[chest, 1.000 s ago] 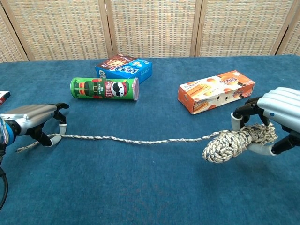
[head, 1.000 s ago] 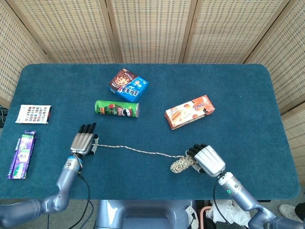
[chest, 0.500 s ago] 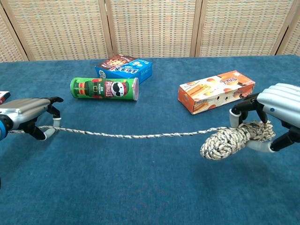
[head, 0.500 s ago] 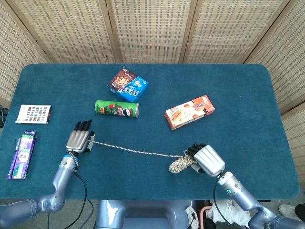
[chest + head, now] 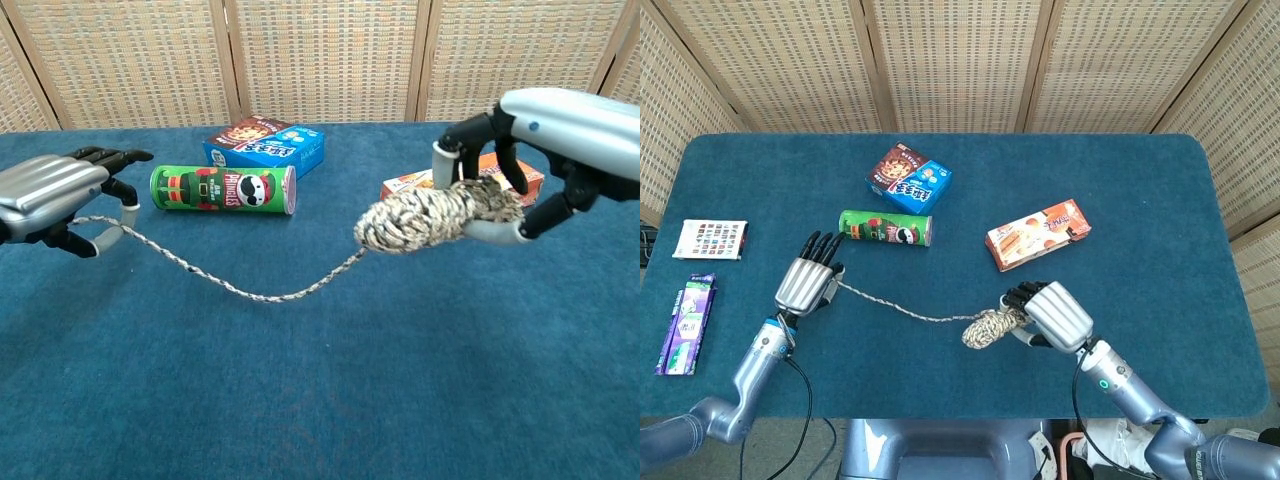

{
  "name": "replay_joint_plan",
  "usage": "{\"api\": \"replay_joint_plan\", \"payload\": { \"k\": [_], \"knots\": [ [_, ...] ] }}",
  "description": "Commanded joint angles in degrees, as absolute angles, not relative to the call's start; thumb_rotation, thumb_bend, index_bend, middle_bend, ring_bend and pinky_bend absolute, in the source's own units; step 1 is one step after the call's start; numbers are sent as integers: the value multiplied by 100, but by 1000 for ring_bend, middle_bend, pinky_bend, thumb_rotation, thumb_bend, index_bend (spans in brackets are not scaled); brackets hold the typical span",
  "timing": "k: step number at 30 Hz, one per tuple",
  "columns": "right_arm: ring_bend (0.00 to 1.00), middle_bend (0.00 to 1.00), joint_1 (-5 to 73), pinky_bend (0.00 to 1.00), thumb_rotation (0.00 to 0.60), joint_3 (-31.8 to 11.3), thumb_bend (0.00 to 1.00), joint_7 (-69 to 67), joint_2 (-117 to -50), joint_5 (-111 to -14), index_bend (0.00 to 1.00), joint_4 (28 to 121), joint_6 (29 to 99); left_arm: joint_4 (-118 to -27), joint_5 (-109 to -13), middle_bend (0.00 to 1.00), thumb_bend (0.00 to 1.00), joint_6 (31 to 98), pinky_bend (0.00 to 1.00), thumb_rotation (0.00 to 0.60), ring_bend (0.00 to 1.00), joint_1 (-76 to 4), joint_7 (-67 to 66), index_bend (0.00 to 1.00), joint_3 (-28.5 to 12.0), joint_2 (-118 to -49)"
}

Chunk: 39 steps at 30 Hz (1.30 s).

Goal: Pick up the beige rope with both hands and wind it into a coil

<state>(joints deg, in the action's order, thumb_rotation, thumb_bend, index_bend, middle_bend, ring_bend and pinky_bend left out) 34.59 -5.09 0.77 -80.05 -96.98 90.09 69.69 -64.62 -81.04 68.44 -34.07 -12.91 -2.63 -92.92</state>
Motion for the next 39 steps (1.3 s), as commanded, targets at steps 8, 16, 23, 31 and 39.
{"api": "replay_joint_plan", "payload": {
  "k": [8, 16, 23, 31, 39],
  "knots": [
    [505, 691, 4561, 823, 600, -1920, 602, 681, -7798, -7521, 637, 9941, 5472, -6101, -9046, 0, 527, 7414, 0, 600, 0, -3548, -964, 818, -30, -9200],
    [548, 727, 5606, 871, 600, -2582, 684, 2543, -8116, -4634, 646, 9752, 5471, -5945, -9840, 0, 528, 7908, 0, 600, 0, -3668, -765, 820, 192, -9102],
    [594, 752, 6434, 941, 600, -2493, 749, 4393, -8576, -2707, 658, 9585, 6447, -6347, -10366, 0, 528, 8376, 0, 600, 0, -3799, -692, 826, 199, -8823],
    [624, 765, 6838, 993, 600, -2292, 753, 5053, -9136, -2349, 665, 9339, 7003, -7939, -10211, 0, 532, 8396, 0, 600, 0, -3941, -540, 837, -197, -8316],
    [627, 767, 6897, 999, 600, -2207, 755, 5071, -9321, -2431, 665, 9337, 7022, -9474, -9473, 0, 544, 7881, 0, 600, 0, -4105, -566, 841, -781, -7999]
  ]
}}
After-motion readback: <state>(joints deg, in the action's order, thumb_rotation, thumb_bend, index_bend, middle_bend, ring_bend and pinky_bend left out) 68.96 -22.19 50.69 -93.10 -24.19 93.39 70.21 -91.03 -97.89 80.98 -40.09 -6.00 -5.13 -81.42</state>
